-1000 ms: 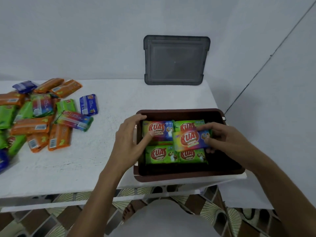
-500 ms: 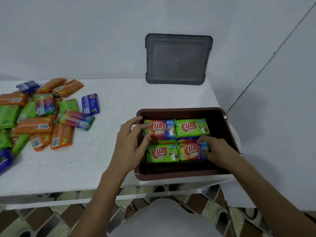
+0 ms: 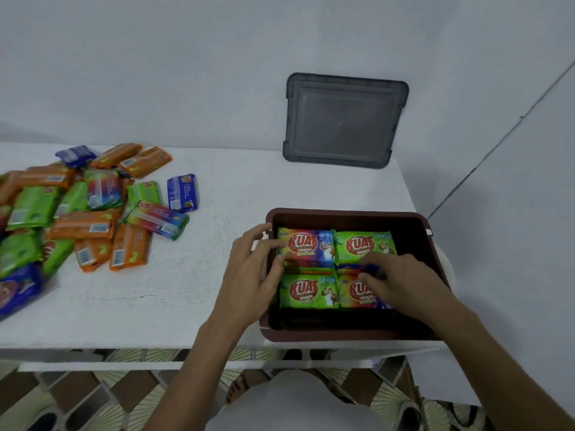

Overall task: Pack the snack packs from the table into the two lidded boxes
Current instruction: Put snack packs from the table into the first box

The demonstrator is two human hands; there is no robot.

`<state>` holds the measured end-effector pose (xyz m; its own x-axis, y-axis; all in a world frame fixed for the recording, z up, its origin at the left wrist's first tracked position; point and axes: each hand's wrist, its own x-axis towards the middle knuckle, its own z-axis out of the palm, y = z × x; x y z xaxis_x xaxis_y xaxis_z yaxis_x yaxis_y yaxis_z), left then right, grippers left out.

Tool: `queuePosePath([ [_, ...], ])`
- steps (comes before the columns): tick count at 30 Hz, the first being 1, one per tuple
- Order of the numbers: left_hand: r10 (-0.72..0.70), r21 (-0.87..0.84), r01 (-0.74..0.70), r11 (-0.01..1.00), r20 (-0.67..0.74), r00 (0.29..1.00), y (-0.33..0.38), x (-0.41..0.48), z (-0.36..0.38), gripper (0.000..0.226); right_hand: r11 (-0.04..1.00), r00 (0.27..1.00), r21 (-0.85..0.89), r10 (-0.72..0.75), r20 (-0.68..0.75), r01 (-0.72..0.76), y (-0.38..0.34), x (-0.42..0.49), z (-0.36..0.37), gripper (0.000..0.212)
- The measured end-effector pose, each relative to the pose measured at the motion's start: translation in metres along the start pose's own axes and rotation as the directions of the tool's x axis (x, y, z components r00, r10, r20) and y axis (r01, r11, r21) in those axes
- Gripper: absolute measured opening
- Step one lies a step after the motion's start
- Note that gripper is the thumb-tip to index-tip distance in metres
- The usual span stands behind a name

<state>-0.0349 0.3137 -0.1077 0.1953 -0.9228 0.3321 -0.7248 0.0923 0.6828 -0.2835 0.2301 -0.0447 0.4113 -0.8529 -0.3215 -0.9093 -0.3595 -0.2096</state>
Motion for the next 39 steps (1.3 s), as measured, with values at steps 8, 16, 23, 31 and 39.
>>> queuePosePath([
  [8,-0.024,0.000,0.024,1.000,0.029,0.999,-0.038,-0.003,-0.032,0.035,0.947,0.950,0.194,-0.209,-0.232,0.256,-0.092,0.045,-0.025,0.027],
  [16,-0.360,0.290,0.452,0.844,-0.318,0.877,-0.137,-0.013,-0.101,0.034,0.902,0.902,0.179,-0.341,-0.265,0.393,-0.209,0.119,0.002,0.031],
  [23,-0.570,0.458,0.670,0.585,-0.355,0.741,-0.181,-0.024,-0.128,0.067,0.851,0.853,0.057,-0.519,-0.052,0.522,-0.305,0.194,0.063,0.054],
  [31,-0.558,0.344,0.658,0.670,-0.351,0.752,-0.190,-0.022,-0.117,0.068,0.850,0.848,-0.129,-0.523,-0.088,0.511,-0.319,0.214,0.108,0.074],
  [39,-0.526,0.161,0.616,0.771,-0.383,0.759,-0.185,-0.025,-0.119,0.082,0.859,0.862,0.071,-0.503,-0.061,0.506,-0.315,0.199,0.105,0.058],
])
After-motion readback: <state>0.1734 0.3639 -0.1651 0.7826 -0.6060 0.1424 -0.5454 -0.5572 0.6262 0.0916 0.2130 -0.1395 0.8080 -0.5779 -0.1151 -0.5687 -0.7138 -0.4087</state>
